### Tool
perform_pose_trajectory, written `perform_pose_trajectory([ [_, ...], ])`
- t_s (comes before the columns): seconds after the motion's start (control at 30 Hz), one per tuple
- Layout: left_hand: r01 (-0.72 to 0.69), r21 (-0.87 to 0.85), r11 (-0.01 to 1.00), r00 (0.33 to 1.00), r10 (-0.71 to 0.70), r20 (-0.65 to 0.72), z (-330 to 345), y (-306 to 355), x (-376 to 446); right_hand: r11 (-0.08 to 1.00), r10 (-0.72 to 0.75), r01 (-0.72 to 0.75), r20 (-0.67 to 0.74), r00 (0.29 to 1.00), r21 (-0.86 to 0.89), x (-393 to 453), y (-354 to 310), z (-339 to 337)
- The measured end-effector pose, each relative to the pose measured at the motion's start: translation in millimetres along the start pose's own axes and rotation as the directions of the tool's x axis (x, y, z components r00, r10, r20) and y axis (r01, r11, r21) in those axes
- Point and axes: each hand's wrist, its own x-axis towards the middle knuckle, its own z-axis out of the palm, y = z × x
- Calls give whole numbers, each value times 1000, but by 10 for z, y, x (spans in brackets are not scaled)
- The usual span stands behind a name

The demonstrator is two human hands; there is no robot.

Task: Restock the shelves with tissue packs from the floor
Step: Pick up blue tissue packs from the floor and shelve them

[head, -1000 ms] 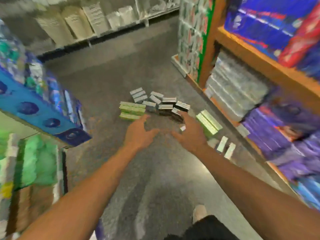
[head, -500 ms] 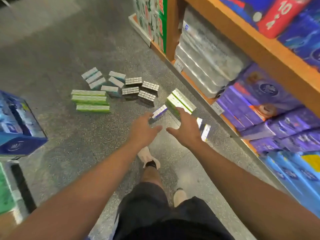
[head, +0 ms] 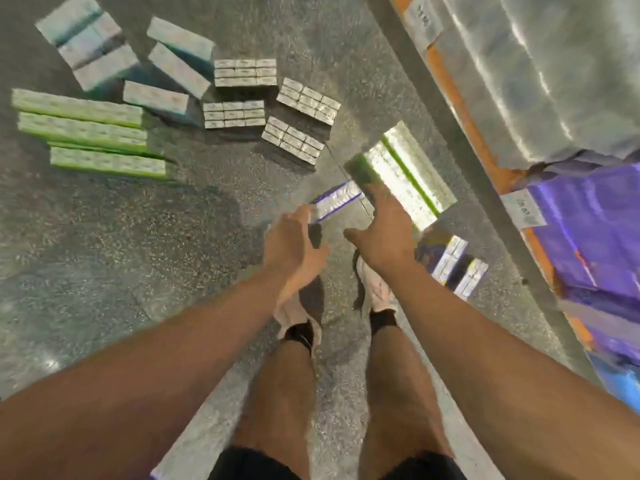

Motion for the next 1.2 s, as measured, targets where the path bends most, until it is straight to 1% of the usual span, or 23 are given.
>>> perform_pose_trajectory([
  [0.07, 0, 13, 1000, 1000, 0, -7, 452, -162, 549, 999, -6, 7, 27, 1000, -34, 507, 308, 428],
  [0.17, -22, 77, 997, 998, 27, -61, 1095, -403, 1336, 995, -29, 36, 69, 997, -90, 1249, 756, 1022],
  [0.27, -5, 126, 992, 999, 11, -47, 1622, -602, 1842, 992, -49, 62, 120, 992, -110, 1718, 1168, 1439],
  [0.33, 44, 86, 995, 998, -40, -49, 1858, -766, 2019, 990, -98, 114, 181, 979, -80, 1867, 1337, 1625],
  [0.43, 69, -32, 997, 991, -72, -115, 1982, -946, 2153, 990, -140, 144, 198, 970, -6, 1966, 1419, 1729],
  [0.53, 62, -78, 995, 992, -70, -108, 1753, -959, 2139, 994, -111, 111, 164, 980, 8, 1927, 1240, 1569],
  [0.6, 59, -130, 990, 992, -72, -101, 1430, -869, 2037, 990, -141, 141, 118, 983, 7, 1834, 1033, 1358],
  [0.63, 37, -157, 987, 994, -52, -93, 1223, -798, 1964, 986, -164, 165, 91, 982, 2, 1778, 903, 1222],
  [0.77, -87, -281, 956, 996, 80, -37, 154, -452, 1582, 974, -224, 223, -23, 974, -46, 1514, 183, 533],
  [0.87, -148, -351, 925, 988, 153, -13, -950, -224, 1208, 956, -292, 291, -66, 954, -27, 1248, -618, -119],
  [0.93, -214, -343, 914, 976, 209, -53, -1761, -124, 866, 939, -342, 343, -77, 936, -4, 1001, -1209, -525],
  [1.0, -226, -338, 914, 974, 206, -96, -2575, -81, 489, 915, -400, 403, -79, 913, 33, 747, -1802, -894],
  [1.03, -210, -379, 901, 977, 183, -109, -2965, -93, 263, 897, -435, 439, -74, 897, 56, 597, -2096, -1067],
  [1.1, -199, -505, 840, 978, 137, -158, -3688, -127, -246, 837, -530, 538, -91, 843, 103, 305, -2663, -1372],
  [1.2, -278, -568, 775, 936, 84, -342, -4606, -193, -1183, 704, -678, 686, -111, 726, 184, -288, -3495, -1765],
])
